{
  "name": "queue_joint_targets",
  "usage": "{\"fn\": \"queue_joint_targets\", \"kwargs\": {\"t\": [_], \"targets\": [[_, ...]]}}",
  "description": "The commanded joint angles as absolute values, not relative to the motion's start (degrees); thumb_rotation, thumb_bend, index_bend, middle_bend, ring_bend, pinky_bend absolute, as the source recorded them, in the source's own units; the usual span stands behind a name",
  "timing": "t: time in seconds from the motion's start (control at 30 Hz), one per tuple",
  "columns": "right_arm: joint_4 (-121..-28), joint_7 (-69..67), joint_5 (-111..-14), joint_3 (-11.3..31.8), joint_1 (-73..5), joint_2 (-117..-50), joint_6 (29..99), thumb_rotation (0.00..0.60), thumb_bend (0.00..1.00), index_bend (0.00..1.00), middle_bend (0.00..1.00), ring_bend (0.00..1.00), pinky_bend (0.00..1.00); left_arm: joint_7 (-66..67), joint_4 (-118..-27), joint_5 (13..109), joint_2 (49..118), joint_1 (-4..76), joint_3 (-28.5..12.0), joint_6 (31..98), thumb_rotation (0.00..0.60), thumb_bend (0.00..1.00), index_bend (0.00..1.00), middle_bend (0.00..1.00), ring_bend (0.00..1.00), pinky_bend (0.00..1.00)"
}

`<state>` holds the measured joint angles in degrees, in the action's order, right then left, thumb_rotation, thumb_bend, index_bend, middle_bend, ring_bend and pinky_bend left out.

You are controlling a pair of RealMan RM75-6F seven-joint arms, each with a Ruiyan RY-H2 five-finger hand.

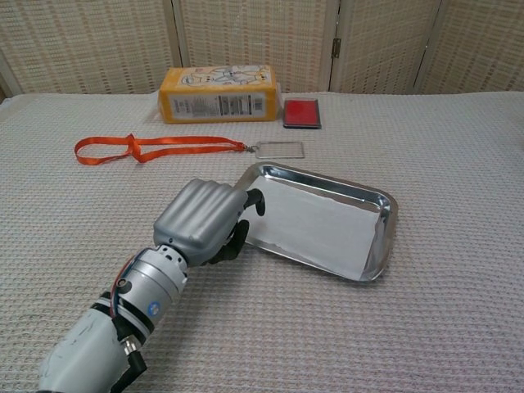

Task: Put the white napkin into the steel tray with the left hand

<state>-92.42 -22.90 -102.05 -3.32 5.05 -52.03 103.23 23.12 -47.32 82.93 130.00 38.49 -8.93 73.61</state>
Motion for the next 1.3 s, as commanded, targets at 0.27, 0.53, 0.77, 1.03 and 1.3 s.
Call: {"fn": "queue_joint_targets", "kwargs": {"t": [0.27, 0.53, 0.77, 1.03, 1.3], "targets": [[-92.3, -23.1, -102.1, -3.2, 5.1, -52.1, 103.4, 0.6, 0.38, 0.0, 0.0, 0.0, 0.0, 27.5, -51.1, 82.4, 129.1, 38.7, -9.1, 73.0, 0.6, 0.59, 0.22, 1.0, 1.0, 1.0], [-92.3, -23.0, -103.1, -3.5, 5.2, -52.0, 103.7, 0.6, 0.38, 0.0, 0.0, 0.0, 0.0, 38.1, -68.3, 78.3, 122.3, 36.5, -8.2, 68.6, 0.6, 0.57, 0.22, 1.0, 1.0, 1.0], [-91.9, -23.9, -103.7, -3.7, 5.4, -51.8, 104.5, 0.6, 0.38, 0.0, 0.0, 0.0, 0.0, 49.7, -84.1, 69.8, 115.7, 36.2, -9.1, 63.8, 0.6, 0.75, 0.25, 1.0, 1.0, 1.0], [-91.7, -23.8, -104.7, -4.0, 6.0, -51.8, 105.8, 0.6, 0.38, 0.0, 0.0, 0.0, 0.0, 56.5, -82.7, 65.8, 115.7, 37.7, -10.0, 64.5, 0.6, 0.82, 0.3, 1.0, 1.0, 1.0], [-91.9, -23.4, -104.3, -3.9, 5.6, -51.9, 104.9, 0.6, 0.38, 0.0, 0.0, 0.0, 0.0, 60.1, -83.8, 59.8, 114.5, 38.7, -10.6, 63.3, 0.6, 0.83, 0.34, 1.0, 1.0, 1.0]]}}
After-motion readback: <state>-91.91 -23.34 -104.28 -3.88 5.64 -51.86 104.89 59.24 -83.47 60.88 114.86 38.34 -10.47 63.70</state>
